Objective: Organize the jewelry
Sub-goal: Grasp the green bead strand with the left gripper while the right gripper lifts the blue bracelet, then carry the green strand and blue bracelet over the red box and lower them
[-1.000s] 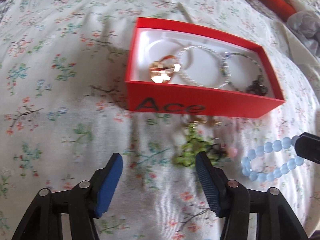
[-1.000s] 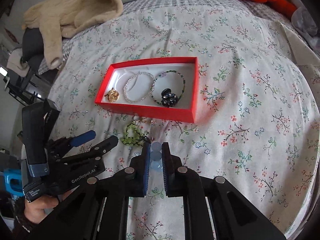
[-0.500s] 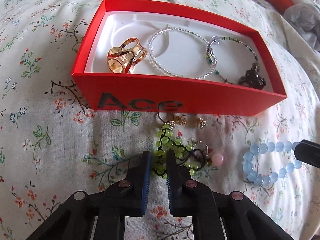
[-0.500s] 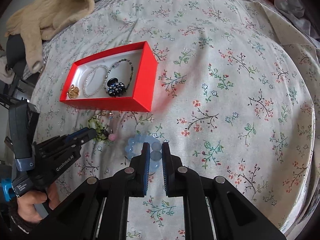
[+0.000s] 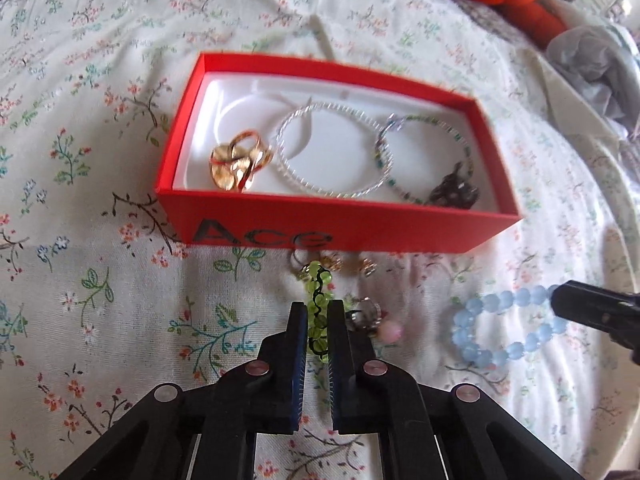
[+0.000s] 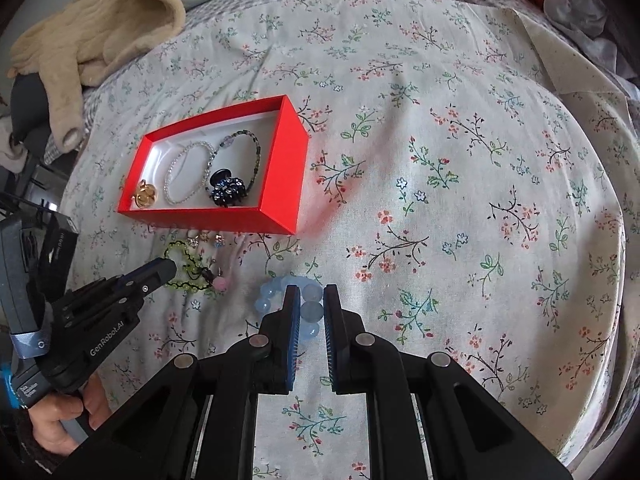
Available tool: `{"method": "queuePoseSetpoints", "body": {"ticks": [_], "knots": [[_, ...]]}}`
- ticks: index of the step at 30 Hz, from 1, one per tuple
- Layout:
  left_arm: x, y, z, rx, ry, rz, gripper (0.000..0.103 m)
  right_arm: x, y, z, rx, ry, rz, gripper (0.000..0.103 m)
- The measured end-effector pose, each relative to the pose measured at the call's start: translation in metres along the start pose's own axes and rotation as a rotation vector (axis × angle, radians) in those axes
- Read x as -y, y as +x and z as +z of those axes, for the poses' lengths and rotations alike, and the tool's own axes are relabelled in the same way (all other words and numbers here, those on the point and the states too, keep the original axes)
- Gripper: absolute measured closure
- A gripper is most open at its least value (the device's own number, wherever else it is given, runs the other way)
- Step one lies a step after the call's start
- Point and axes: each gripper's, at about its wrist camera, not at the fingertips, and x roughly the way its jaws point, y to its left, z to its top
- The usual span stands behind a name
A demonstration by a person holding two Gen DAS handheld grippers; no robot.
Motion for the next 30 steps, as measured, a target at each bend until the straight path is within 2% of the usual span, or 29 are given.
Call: {"method": "queuePoseSetpoints", "body": {"ticks": [17,30], "knots": [[0.002,-0.052,0.014,0.131,-0.024,-0.095,0.099,-0.020,-0.025,0.005,0.078,-0.012,0.043,0.091],[0.016,-0.082,0.051,0.267,-0.025,-0.156,0.099,-0.040,-0.050,0.029,0.165,-0.006,0.094,0.091]]}}
